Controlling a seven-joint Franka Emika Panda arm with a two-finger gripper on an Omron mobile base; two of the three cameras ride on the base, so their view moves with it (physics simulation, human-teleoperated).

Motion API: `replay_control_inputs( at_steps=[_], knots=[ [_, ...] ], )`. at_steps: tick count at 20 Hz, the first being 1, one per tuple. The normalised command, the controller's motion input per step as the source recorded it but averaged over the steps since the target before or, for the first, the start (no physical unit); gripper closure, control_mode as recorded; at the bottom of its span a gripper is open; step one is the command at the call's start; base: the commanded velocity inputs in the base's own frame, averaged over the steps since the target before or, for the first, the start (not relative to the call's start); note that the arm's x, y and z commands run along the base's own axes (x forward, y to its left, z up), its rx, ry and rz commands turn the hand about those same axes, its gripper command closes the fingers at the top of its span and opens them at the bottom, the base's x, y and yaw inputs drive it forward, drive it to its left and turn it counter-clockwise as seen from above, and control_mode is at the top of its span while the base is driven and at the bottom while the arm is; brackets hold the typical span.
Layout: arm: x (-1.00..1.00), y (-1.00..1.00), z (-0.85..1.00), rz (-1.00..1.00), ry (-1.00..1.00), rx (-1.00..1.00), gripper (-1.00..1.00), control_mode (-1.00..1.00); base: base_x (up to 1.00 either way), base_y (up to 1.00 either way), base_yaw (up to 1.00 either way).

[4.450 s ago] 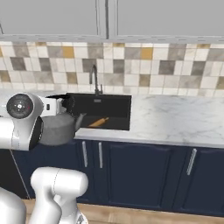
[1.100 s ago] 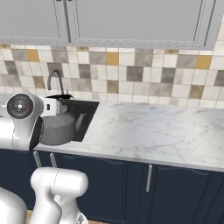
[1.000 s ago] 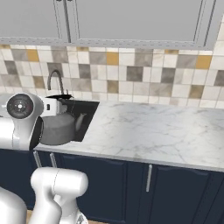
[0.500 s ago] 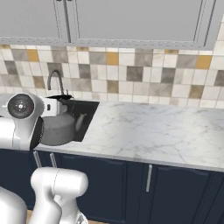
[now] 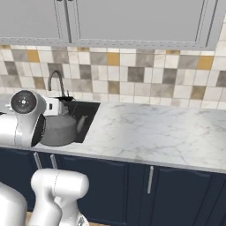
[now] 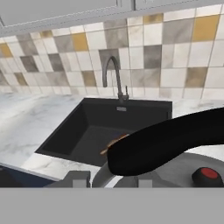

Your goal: Open the cabinet, pick the kettle from the cabinet, and place it in the sink.

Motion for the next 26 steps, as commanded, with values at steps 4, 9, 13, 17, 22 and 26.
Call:
replay_control_inputs(
  at_steps=[4,9,13,17,22,26],
  knots=[
    [0.32,0.06,0.00,0.00,0.18,-0.09,1.00,-1.00,0.00,0.00,0.00],
    [0.32,0.11,-0.01,0.01,0.00,-0.09,1.00,-1.00,0.00,0.00,0.00],
    [0.24,0.09,-0.07,0.04,-0.17,-0.02,1.00,-1.00,0.00,0.00,0.00],
    [0.20,0.15,-0.13,0.02,-0.23,0.00,1.00,-1.00,0.00,0.00,0.00],
    [0.24,0.17,-0.16,0.01,-0.19,0.00,1.00,-1.00,0.00,0.00,0.00],
    [0.38,0.18,-0.09,0.00,-0.01,0.00,1.00,-1.00,0.00,0.00,0.00]
  ],
)
